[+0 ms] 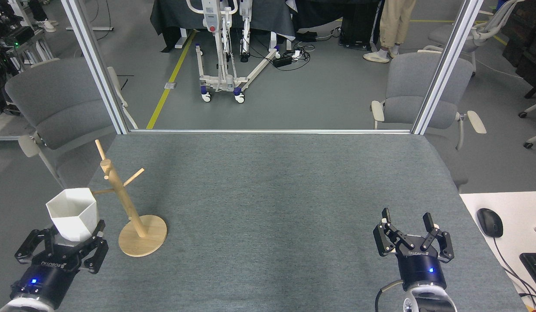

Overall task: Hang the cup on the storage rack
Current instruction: 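Carry the cup with the left gripper toward the wooden stand, then move the held cup with the left gripper up to the stand's peg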

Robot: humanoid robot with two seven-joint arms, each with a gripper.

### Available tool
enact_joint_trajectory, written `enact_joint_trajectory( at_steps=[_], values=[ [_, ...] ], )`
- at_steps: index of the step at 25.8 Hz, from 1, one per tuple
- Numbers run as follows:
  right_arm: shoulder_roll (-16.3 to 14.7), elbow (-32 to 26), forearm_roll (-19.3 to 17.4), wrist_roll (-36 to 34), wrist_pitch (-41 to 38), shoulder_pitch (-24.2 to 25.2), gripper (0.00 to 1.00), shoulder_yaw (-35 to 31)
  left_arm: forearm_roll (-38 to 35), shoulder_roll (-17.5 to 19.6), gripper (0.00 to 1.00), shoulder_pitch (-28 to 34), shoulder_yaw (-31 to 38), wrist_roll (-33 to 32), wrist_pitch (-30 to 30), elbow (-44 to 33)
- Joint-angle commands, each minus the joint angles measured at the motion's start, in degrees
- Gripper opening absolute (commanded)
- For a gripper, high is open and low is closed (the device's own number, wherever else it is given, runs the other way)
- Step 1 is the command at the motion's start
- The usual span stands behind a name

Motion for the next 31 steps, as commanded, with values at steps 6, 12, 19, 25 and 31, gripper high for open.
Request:
enact_joint_trajectory(
  at_steps=[6, 12, 19, 25, 31],
  values=[
    [0.3, 0.1, 0.0, 0.1, 0.0, -0.2, 0.99, -0.1, -1.4, -1.3, 0.00, 0.4, -0.5, -0.1, -0.2, -2.2],
    [0.3, 0.1, 0.0, 0.1, -0.1, -0.2, 0.99, -0.1, -10.4, -5.5, 0.00, -0.1, -0.5, -0.2, 1.4, -2.4],
    [0.3, 0.1, 0.0, 0.1, -0.1, -0.2, 0.99, -0.1, -11.2, -6.0, 0.00, -1.1, -0.5, -0.1, 4.6, -2.1],
    [0.3, 0.2, 0.0, 0.1, 0.0, -0.1, 0.99, -0.1, -10.5, -5.9, 0.00, -0.2, -0.2, 1.1, 3.6, -3.4],
    [0.3, 0.3, 0.0, 0.1, 0.0, -0.1, 0.99, -0.1, -6.6, -5.8, 0.00, 1.2, 2.9, 2.0, 2.0, -4.7]
  ],
)
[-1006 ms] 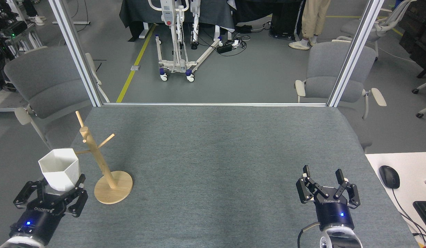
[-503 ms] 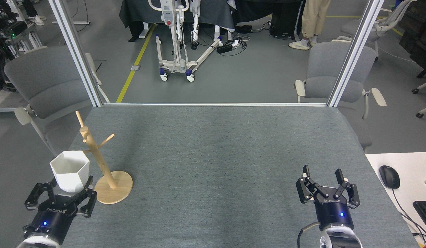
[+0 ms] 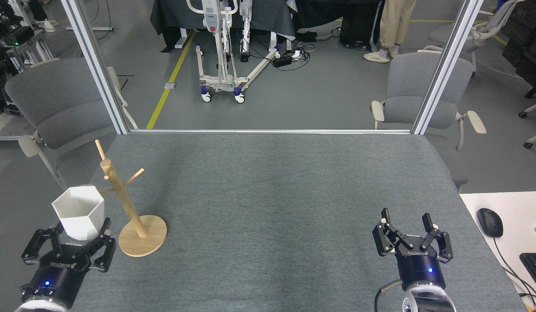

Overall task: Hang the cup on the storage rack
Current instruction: 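Move the held cup with the left gripper up to the stand's peg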

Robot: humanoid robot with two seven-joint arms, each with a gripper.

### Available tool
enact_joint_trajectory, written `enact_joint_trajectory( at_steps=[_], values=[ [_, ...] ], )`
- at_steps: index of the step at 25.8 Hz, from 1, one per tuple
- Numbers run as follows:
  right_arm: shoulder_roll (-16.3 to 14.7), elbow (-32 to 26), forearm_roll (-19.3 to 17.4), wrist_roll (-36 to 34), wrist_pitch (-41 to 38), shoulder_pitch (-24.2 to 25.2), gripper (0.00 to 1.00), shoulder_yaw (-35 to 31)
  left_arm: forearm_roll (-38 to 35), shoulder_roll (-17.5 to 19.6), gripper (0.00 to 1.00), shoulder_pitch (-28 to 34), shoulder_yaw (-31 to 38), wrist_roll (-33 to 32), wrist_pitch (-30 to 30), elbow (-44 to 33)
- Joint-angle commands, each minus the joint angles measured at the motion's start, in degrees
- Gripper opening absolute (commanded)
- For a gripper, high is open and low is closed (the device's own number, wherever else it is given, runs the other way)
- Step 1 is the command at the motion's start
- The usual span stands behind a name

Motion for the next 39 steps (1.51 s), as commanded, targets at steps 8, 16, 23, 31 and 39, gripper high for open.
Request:
enact_joint_trajectory(
  at_steps=[8, 16, 23, 31, 39],
  values=[
    [-0.1, 0.1, -0.1, 0.0, 0.2, 0.0, 0.99, 0.0, 1.3, 0.2, 0.00, -0.1, 2.2, -0.4, 3.8, 3.0],
    [-0.1, 0.2, -0.1, 0.0, 0.2, 0.0, 0.99, 0.0, -1.5, 0.1, 0.00, -4.6, 1.9, -0.9, 4.5, 6.3],
    [0.0, 0.2, -0.1, 0.0, 0.2, 0.0, 0.99, 0.0, -3.3, -0.2, 0.00, -5.3, 1.4, -1.7, 4.6, 6.1],
    [0.1, 0.2, -0.1, 0.0, 0.2, 0.0, 0.99, 0.0, -8.1, -3.0, 0.00, -4.9, 0.9, -1.2, 4.8, 5.9],
    [0.8, 0.2, 0.0, 0.0, 0.2, 0.0, 0.99, 0.1, -11.6, -3.7, 0.00, -5.1, -0.2, -1.1, 6.8, 6.4]
  ],
)
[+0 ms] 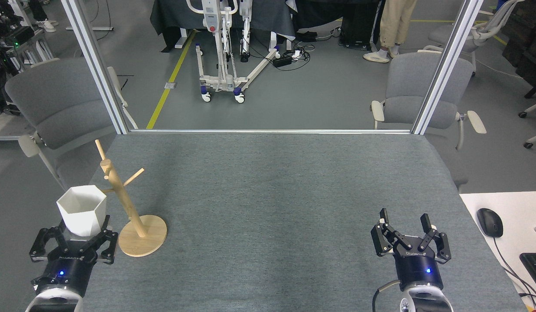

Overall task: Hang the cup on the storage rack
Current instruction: 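Move the held cup with the left gripper up to the stand's peg, then hook the cup onto the stand's peg with the left gripper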

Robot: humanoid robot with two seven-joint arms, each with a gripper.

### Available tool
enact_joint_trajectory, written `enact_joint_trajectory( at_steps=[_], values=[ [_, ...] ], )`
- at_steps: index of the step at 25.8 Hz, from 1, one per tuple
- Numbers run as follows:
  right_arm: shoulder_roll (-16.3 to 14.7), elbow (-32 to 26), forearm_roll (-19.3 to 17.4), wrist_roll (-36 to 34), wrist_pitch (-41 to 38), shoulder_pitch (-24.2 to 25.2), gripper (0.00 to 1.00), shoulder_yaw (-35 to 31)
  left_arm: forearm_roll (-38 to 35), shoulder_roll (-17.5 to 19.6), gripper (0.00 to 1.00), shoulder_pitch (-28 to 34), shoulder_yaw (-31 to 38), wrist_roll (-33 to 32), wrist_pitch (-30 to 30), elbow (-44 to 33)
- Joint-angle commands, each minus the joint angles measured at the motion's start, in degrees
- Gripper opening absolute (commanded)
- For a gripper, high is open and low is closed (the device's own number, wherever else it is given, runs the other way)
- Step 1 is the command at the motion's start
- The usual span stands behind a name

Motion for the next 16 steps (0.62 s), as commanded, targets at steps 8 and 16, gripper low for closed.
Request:
enact_joint_trajectory(
  at_steps=[8, 16],
  values=[
    [0.0, 0.0, 0.0, 0.2, 0.0, 0.0, 0.99, 0.0, -3.5, 0.1, 0.00, -0.2, -3.1, 0.2, 3.0, 1.7],
    [-0.2, 0.1, 0.0, 0.2, 0.0, 0.0, 0.99, 0.0, -4.3, 0.1, 0.00, -1.5, -3.6, 0.2, 3.3, 4.3]
  ],
)
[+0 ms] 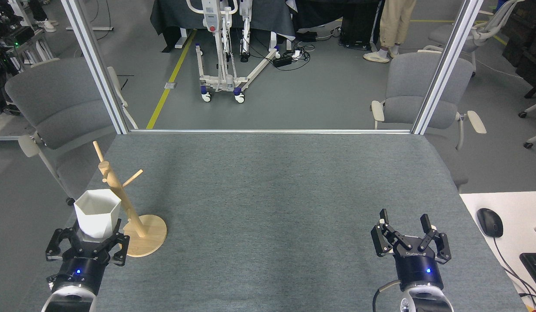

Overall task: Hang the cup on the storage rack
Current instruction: 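Hook the cup onto the stand's peg with the left gripper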

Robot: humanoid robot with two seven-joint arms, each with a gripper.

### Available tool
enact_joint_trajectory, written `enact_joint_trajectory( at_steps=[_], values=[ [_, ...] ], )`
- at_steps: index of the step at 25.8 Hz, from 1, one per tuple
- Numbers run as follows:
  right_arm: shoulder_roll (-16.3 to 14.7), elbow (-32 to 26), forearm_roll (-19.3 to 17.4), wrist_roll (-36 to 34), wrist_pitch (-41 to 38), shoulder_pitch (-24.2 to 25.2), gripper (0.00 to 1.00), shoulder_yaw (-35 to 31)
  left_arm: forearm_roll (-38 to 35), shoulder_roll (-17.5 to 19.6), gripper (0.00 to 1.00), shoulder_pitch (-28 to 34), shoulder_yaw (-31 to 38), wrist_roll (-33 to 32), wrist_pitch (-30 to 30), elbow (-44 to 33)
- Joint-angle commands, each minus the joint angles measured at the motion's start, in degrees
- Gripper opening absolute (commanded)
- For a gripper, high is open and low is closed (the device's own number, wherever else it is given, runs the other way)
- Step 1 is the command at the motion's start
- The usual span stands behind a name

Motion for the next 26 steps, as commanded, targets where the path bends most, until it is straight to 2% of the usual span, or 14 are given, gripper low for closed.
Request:
enact_joint_trajectory(
  at_steps=[1, 2, 9, 10, 13, 26],
  values=[
    [0.0, 0.0, -0.1, 0.0, 0.0, 0.0, 0.99, -0.1, -0.1, 0.0, 0.00, -1.1, -0.2, 0.0, 0.0, 1.1],
    [0.0, 0.0, 0.0, 0.0, 0.0, 0.0, 0.99, 0.0, -0.1, 0.0, 0.07, -1.4, -0.2, 0.0, 0.0, 1.3],
    [-0.4, 0.1, -0.1, 0.0, 0.0, 0.0, 0.99, -0.2, -0.1, 0.0, 0.82, -2.0, -0.2, 0.0, 1.7, 1.4],
    [-0.5, 0.1, -0.1, 0.0, 0.0, 0.0, 0.99, -0.1, -0.1, 0.0, 0.90, -2.0, -0.2, 0.1, 2.3, 1.5],
    [-0.5, 0.1, -0.1, 0.0, 0.0, 0.0, 0.99, -0.1, 0.0, -0.1, 0.98, -1.9, -0.4, 0.1, 2.8, 1.6],
    [-0.4, 0.9, -0.2, 0.0, 0.0, 0.0, 0.99, -0.2, 0.0, -0.2, 0.98, -1.9, -0.4, 0.1, 2.8, 5.1]
  ],
)
